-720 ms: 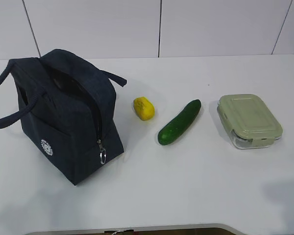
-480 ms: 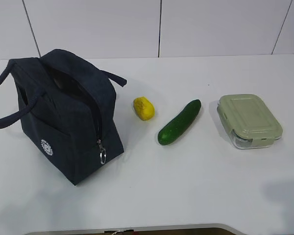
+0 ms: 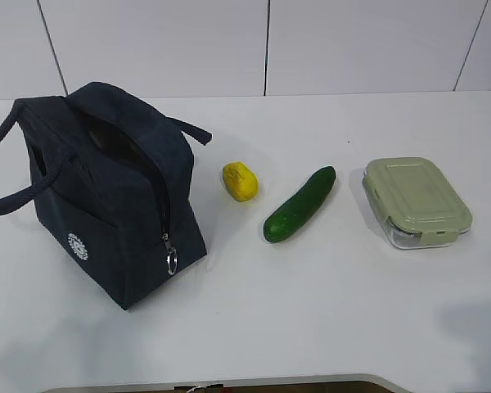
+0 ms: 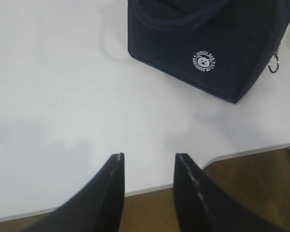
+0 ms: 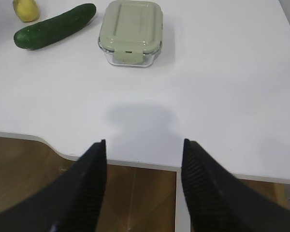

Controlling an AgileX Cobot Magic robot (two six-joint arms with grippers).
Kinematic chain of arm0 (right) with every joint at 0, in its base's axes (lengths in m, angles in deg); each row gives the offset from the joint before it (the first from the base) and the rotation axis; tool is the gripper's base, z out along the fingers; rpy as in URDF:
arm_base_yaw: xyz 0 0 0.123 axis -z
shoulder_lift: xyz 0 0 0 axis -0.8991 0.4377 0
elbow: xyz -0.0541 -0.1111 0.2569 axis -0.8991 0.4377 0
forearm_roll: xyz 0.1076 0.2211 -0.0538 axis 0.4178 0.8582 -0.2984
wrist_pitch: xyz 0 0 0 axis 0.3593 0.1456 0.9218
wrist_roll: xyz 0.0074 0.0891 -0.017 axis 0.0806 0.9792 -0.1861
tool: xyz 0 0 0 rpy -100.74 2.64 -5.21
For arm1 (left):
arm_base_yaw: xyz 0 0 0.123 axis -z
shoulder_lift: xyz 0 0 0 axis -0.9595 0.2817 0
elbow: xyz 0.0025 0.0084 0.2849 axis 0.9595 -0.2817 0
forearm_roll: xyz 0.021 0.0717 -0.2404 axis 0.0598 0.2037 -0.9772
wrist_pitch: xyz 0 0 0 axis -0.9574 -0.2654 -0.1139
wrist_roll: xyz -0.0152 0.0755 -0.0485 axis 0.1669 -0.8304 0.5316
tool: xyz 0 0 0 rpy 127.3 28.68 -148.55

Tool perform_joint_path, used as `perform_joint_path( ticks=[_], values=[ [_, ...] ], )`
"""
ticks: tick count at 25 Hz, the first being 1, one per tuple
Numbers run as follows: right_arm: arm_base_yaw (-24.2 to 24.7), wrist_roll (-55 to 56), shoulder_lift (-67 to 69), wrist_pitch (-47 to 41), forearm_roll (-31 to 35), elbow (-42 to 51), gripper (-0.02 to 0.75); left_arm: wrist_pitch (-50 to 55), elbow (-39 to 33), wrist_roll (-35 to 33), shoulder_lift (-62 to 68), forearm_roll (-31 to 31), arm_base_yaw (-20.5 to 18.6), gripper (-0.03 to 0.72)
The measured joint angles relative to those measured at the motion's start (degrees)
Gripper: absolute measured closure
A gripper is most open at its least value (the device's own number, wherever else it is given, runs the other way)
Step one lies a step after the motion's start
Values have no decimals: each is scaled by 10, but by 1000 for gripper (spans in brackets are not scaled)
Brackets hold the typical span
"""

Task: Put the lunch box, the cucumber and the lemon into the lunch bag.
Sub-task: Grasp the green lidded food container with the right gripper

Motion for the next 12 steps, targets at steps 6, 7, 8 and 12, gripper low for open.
perform_joint_path(
  ticks=[6, 7, 8, 12],
  values=[
    [0, 0, 0, 0, 0, 0, 331, 0, 0, 0, 0, 0, 0, 446],
    [0, 0, 0, 0, 0, 0, 331, 0, 0, 0, 0, 0, 0, 446],
    [0, 0, 0, 0, 0, 0, 331, 0, 0, 0, 0, 0, 0, 446],
    [0, 0, 0, 0, 0, 0, 332, 0, 0, 0, 0, 0, 0, 446]
  ],
)
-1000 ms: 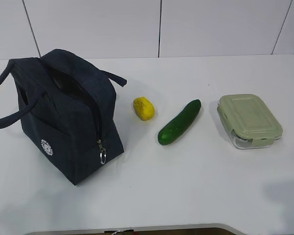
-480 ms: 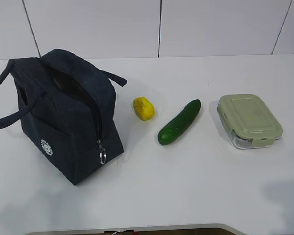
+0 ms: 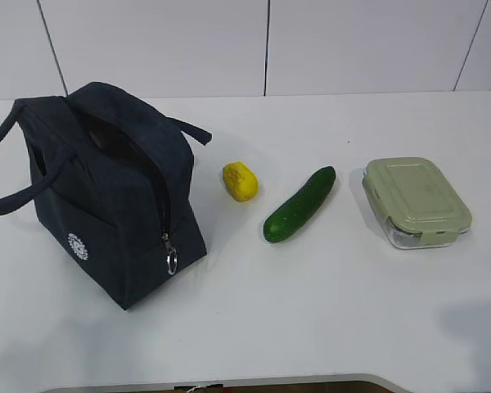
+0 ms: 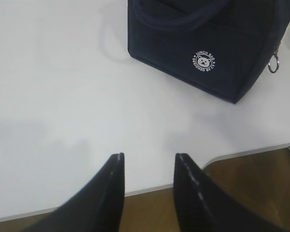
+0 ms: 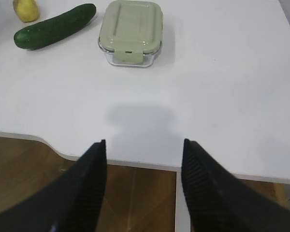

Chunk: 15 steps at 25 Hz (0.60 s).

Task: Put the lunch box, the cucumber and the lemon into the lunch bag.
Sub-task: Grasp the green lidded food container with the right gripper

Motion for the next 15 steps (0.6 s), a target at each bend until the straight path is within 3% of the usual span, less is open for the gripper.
perform_joint_path(
  ticks=[15],
  values=[
    [0, 0, 0, 0, -8, 0, 328, 0, 0, 0, 0, 0, 0, 446]
  ],
)
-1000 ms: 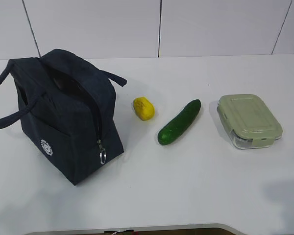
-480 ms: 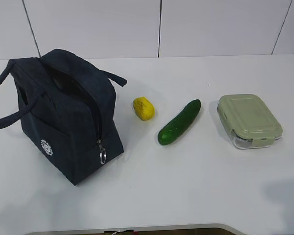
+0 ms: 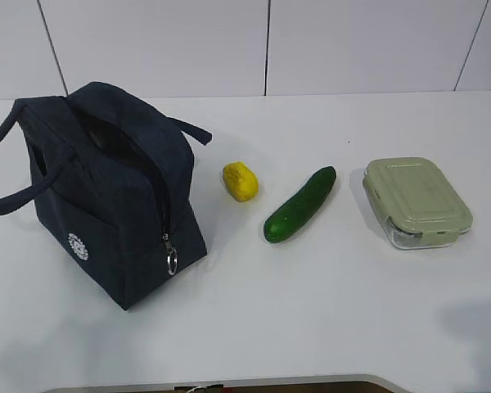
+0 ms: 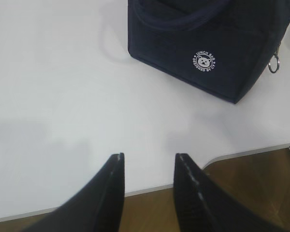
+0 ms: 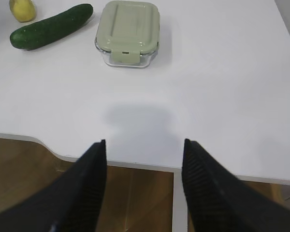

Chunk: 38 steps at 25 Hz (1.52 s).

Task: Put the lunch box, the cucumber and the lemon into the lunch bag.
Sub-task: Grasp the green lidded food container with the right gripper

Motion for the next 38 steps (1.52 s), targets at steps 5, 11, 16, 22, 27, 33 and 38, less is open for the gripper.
perform_joint_path(
  ticks=[5, 11, 16, 22, 27, 33, 38],
  values=[
    [0, 1, 14, 1, 0, -12, 246, 0, 0, 0, 0, 0, 0, 446],
    [0, 7, 108, 2, -1, -41, 209, 0, 0, 0, 0, 0, 0, 446],
    [0, 7, 199, 17, -1, -87, 204, 0, 0, 0, 0, 0, 0, 446],
    [0, 7, 315, 41, -1, -150, 204, 0, 0, 0, 0, 0, 0, 446],
    [0, 4, 402, 54, 6, -192, 204, 0, 0, 0, 0, 0, 0, 446],
    [0, -11, 494, 71, 20, -244, 204, 0, 0, 0, 0, 0, 0, 446],
    [0, -26, 564, 86, 25, -289, 204, 0, 0, 0, 0, 0, 0, 446]
  ],
)
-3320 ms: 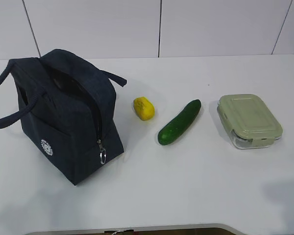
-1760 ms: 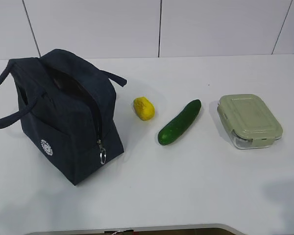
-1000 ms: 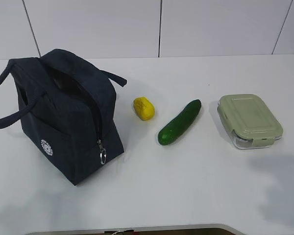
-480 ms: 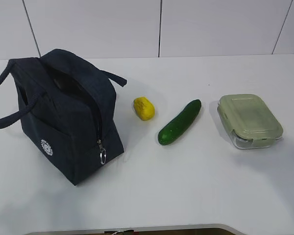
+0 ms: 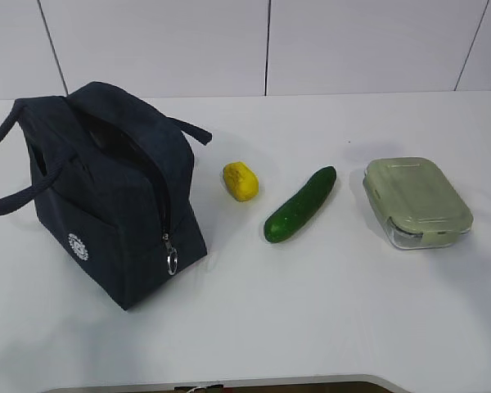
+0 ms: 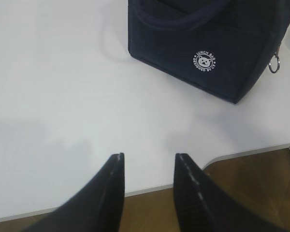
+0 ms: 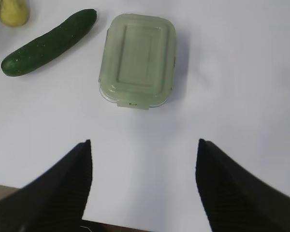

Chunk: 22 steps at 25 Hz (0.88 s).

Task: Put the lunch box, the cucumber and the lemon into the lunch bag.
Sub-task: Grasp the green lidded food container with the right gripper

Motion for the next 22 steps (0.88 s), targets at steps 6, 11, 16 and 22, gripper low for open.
perform_joint_path(
  ticks=[6, 11, 16, 22],
  values=[
    [0, -15, 76, 26, 12, -52, 204, 0, 0, 0, 0, 0, 0, 446],
    [0, -26, 133, 40, 17, -86, 203, 0, 0, 0, 0, 0, 0, 446],
    [9, -54, 181, 48, 50, -108, 203, 0, 0, 0, 0, 0, 0, 446],
    [81, -173, 242, 48, 209, -114, 203, 0, 0, 0, 0, 0, 0, 446]
  ],
)
